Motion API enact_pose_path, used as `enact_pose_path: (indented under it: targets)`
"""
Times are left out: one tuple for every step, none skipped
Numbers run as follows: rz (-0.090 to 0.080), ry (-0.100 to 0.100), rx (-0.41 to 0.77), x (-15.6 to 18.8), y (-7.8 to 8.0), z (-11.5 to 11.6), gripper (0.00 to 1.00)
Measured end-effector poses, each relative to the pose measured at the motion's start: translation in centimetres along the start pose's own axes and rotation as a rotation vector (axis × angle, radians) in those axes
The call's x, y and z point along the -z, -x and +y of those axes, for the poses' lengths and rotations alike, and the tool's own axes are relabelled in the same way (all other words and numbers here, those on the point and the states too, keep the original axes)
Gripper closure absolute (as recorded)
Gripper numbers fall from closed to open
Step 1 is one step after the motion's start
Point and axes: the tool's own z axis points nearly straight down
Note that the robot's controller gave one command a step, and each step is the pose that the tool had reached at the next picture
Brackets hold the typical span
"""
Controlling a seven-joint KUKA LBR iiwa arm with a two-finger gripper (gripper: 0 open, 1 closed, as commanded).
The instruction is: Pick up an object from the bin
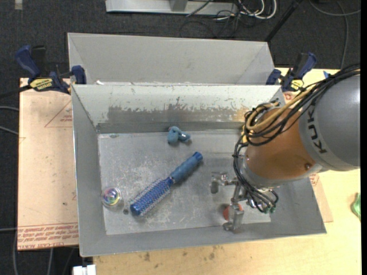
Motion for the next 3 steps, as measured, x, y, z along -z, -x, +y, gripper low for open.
enact_pose_path:
  targets:
    - [0.002, -0.001, 0.739, 0.4, 0.2, -2.5, 0.0]
    - [-0.004, -0.004, 0.927, -2.9, -0.1, -1.0, 0.0]
    - [-0.001, -0.002, 1.016, -3.0, -0.5, -2.4, 0.0]
